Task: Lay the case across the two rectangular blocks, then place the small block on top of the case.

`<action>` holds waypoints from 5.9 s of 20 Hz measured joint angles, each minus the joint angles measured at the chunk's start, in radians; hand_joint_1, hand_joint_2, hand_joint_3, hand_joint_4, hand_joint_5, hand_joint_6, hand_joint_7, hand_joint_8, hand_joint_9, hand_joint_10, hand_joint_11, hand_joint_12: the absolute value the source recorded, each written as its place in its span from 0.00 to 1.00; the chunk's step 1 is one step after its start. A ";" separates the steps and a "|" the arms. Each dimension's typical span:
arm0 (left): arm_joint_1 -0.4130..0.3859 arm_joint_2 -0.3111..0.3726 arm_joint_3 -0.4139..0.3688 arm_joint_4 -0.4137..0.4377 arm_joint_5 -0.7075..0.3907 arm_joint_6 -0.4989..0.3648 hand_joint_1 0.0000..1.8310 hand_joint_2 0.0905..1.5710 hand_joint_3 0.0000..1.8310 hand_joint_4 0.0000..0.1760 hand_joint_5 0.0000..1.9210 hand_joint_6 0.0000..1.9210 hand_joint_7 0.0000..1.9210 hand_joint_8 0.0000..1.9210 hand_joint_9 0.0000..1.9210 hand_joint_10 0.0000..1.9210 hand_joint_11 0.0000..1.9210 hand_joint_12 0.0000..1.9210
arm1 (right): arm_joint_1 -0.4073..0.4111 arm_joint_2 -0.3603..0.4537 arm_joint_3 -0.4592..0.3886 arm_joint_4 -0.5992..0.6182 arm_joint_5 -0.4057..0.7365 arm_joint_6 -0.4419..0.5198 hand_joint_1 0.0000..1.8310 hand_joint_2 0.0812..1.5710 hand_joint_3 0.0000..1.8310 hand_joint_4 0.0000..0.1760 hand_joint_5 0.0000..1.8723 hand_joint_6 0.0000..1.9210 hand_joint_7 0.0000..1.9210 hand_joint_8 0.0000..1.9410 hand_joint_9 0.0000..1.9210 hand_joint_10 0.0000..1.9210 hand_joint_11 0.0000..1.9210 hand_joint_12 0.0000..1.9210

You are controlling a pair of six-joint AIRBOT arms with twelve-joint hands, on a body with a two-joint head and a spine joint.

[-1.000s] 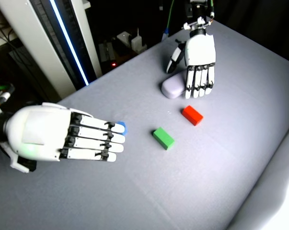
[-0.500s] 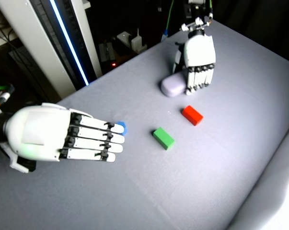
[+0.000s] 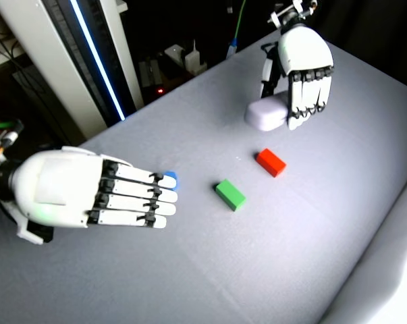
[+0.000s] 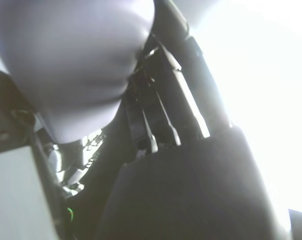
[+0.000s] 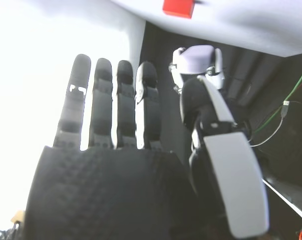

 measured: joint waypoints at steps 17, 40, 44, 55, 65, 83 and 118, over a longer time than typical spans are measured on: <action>-0.134 -0.315 0.257 0.006 0.212 -0.012 0.76 0.65 0.00 0.00 0.53 0.39 0.60 0.37 0.52 0.58 0.41 0.64 | 0.042 -0.061 0.047 -0.003 0.000 0.002 0.25 0.88 0.00 0.00 0.24 0.00 0.21 0.00 0.19 0.01 0.02 0.40; -0.147 -0.362 0.306 0.004 0.272 -0.013 0.68 0.61 0.00 0.00 0.48 0.16 0.50 0.11 0.53 0.03 0.27 0.56 | 0.042 -0.063 0.050 -0.003 -0.001 0.008 0.30 0.88 0.00 0.00 0.23 0.00 0.21 0.00 0.19 0.00 0.00 0.46; -0.147 -0.362 0.306 0.001 0.290 -0.016 0.63 0.57 0.00 0.00 0.42 0.00 0.46 0.00 0.47 0.00 0.25 0.47 | 0.042 -0.063 0.050 -0.003 -0.001 0.011 0.29 0.88 0.00 0.00 0.24 0.00 0.21 0.00 0.19 0.00 0.01 0.45; -0.147 -0.350 0.287 0.005 0.294 -0.010 0.61 0.54 0.00 0.04 0.29 0.00 0.29 0.00 0.28 0.00 0.02 0.58 | 0.042 -0.063 0.050 -0.003 -0.002 0.012 0.29 0.89 0.00 0.00 0.24 0.00 0.20 0.00 0.18 0.00 0.00 0.45; -0.130 -0.233 0.155 -0.006 0.150 -0.010 0.57 0.53 0.00 0.02 0.17 0.00 0.15 0.00 0.16 0.00 0.00 0.50 | 0.042 -0.058 0.048 -0.003 0.000 0.018 0.31 0.88 0.00 0.00 0.24 0.00 0.20 0.00 0.18 0.00 0.00 0.46; 0.407 0.248 -0.291 -0.221 -0.674 -0.069 0.49 0.58 0.00 0.00 0.05 0.00 0.05 0.00 0.05 0.00 0.00 0.23 | 0.148 -0.101 0.049 -0.349 -0.179 0.137 0.47 0.62 0.00 0.00 0.24 0.00 0.25 0.00 0.29 0.01 0.07 0.67; 0.478 0.233 -0.291 -0.295 -0.772 -0.146 0.52 0.57 0.00 0.00 0.09 0.00 0.09 0.00 0.07 0.00 0.00 0.31 | 0.227 -0.253 0.169 -0.434 -0.403 0.160 0.55 0.61 0.00 0.00 0.39 0.00 0.41 0.04 0.29 0.53 0.19 0.77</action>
